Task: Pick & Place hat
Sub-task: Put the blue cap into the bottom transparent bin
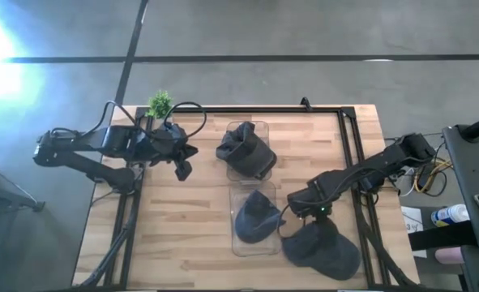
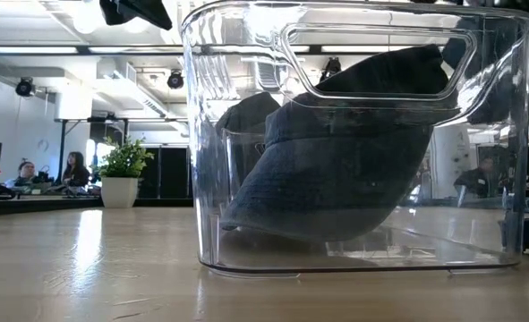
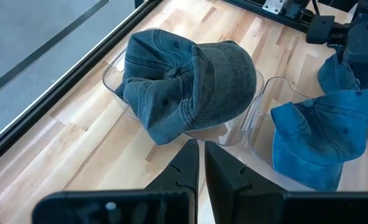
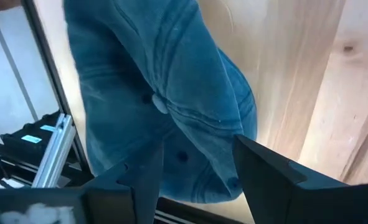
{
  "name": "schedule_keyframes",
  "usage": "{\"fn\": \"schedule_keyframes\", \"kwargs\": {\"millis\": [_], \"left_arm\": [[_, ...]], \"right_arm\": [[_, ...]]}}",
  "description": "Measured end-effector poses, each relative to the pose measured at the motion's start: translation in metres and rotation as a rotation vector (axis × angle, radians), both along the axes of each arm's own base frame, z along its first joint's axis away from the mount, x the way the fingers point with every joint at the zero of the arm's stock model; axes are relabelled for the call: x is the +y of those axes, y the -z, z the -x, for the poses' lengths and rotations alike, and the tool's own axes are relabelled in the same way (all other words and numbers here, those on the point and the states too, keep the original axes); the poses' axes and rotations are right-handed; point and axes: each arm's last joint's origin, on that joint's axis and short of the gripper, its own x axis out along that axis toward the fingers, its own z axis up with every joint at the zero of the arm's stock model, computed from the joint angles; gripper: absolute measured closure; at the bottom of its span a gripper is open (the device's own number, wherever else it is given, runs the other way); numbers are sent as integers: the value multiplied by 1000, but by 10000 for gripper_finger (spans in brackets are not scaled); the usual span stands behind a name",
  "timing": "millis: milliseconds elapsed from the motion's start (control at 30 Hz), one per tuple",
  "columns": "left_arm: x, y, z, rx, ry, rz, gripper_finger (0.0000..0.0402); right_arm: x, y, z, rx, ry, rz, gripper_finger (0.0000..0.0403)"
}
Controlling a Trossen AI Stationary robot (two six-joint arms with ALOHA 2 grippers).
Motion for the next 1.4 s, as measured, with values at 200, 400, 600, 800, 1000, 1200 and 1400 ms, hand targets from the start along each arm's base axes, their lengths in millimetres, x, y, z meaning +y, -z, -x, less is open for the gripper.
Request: {"fn": "schedule_keyframes", "kwargs": {"millis": [200, 400, 600, 800, 1000, 1200, 1400], "left_arm": [[0, 0, 0, 0, 0, 0, 381], [0, 0, 0, -1, -1, 0, 381], [1, 0, 0, -1, 0, 4, 381], [1, 0, 0, -2, 0, 7, 381], [1, 0, 0, -2, -1, 7, 381], [1, 0, 0, -3, -2, 9, 381], [1, 0, 0, -4, -4, 11, 381]], "right_arm": [[-1, 10, 2, 9, 6, 0, 201], [-6, 19, 7, 36, 24, 48, 184], [-12, 27, 14, 77, 29, 79, 184], [-10, 39, 22, 154, 49, -44, 184], [-8, 44, 20, 122, 73, -97, 184], [-7, 46, 17, 86, 88, -103, 186], [-7, 47, 17, 87, 104, -82, 263]]}}
